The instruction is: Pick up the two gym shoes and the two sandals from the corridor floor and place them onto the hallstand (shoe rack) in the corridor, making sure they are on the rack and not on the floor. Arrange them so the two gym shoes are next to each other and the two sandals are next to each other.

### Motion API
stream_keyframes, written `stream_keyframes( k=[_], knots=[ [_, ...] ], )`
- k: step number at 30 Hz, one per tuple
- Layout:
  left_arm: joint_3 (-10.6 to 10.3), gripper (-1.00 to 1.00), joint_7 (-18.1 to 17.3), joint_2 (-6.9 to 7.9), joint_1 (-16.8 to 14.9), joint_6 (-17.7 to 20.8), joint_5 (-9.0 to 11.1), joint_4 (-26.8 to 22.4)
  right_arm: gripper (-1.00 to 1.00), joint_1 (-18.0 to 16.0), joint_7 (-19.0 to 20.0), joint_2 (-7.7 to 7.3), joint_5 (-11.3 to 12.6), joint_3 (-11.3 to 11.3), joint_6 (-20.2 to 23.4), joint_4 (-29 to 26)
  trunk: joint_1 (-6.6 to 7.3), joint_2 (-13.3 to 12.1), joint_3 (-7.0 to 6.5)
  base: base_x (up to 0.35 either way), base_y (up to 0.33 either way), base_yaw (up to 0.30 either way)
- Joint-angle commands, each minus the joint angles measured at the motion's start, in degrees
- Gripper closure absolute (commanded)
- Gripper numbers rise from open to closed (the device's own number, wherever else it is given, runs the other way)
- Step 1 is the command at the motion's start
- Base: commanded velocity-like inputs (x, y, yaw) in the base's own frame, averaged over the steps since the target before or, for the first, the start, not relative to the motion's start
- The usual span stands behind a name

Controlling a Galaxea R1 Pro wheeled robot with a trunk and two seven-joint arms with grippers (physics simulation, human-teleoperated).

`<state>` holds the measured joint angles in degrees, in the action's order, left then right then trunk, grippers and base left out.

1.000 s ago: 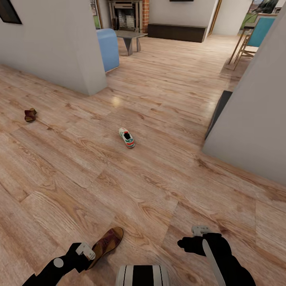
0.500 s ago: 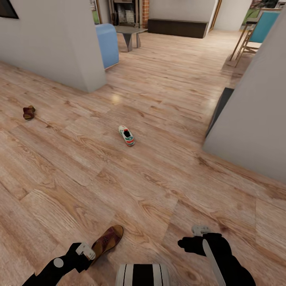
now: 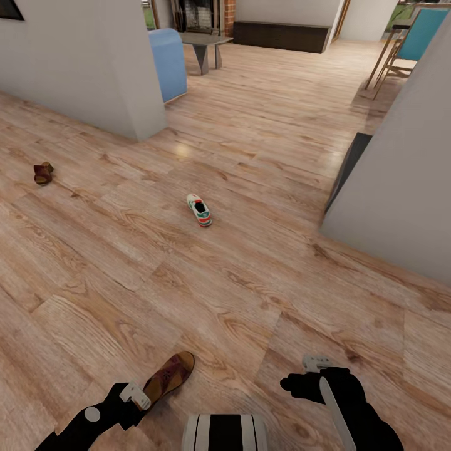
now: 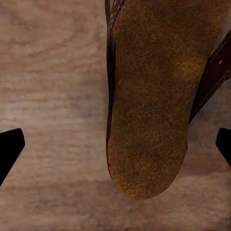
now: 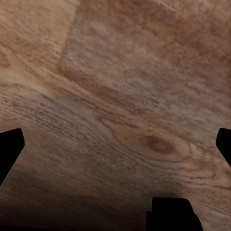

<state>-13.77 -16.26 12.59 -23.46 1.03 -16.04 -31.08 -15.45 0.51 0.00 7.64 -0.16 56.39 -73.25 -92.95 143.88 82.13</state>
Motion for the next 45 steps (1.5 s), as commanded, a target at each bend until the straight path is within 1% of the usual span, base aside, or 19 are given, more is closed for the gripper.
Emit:
stream_keyframes(
  k=[1, 2, 8, 19, 25, 34, 38, 45],
  knots=[
    [-0.1, -1.0, -0.1, 0.03, 0.0, 0.1, -0.5, -0.1, -1.0, 0.0, 0.1, 0.0, 0.1, 0.0, 0.2, -0.1, 0.01, 0.0, 0.06, 0.0, 0.0, 0.0],
    [-0.1, -1.0, -0.1, 0.04, 0.0, 0.1, -0.5, -0.1, -1.0, 0.0, 0.1, 0.0, 0.1, 0.0, 0.2, -0.1, 0.01, 0.0, 0.1, 0.0, 0.0, 0.0],
    [-0.1, -1.0, -0.1, 0.06, 0.0, 0.1, -0.5, -0.1, -1.0, 0.0, 0.1, 0.0, 0.1, 0.0, 0.2, -0.1, -0.14, 0.1, 1.86, 0.0, 0.0, 0.0],
    [-0.1, -1.0, -0.1, 0.06, 0.0, 0.1, -0.5, -0.1, -1.0, 0.0, 0.0, 0.0, 0.0, 0.2, 0.2, -0.1, -0.14, 0.1, 2.2, 0.0, 0.0, 0.0],
    [-0.1, -1.0, -0.1, 0.06, 0.0, 0.1, -0.5, -0.1, -1.0, 0.0, 0.0, 0.0, 0.0, 0.2, 0.2, -0.1, -0.3, 0.2, 3.96, 0.0, 0.0, 0.0],
    [-0.1, -1.0, -0.1, 0.06, 0.0, 0.1, -0.5, -0.1, -1.0, 0.0, 0.0, 0.0, 0.0, 0.2, 0.2, -0.1, -0.3, 0.2, 4.2, 0.0, 0.0, 0.0],
    [-0.1, -1.0, -0.1, 0.06, 0.0, 0.1, -0.5, -0.1, -1.0, 0.0, 0.0, 0.0, 0.0, 0.2, 0.2, -0.1, -0.4, 0.2, 5.32, 0.0, 0.0, 0.0],
    [-0.1, -1.0, -0.1, 0.06, 0.0, 0.1, -0.5, -0.1, -1.0, 0.0, 0.0, 0.0, 0.0, 0.2, 0.2, -0.1, -0.4, 0.2, 5.39, 0.0, 0.0, 0.0]
  ],
)
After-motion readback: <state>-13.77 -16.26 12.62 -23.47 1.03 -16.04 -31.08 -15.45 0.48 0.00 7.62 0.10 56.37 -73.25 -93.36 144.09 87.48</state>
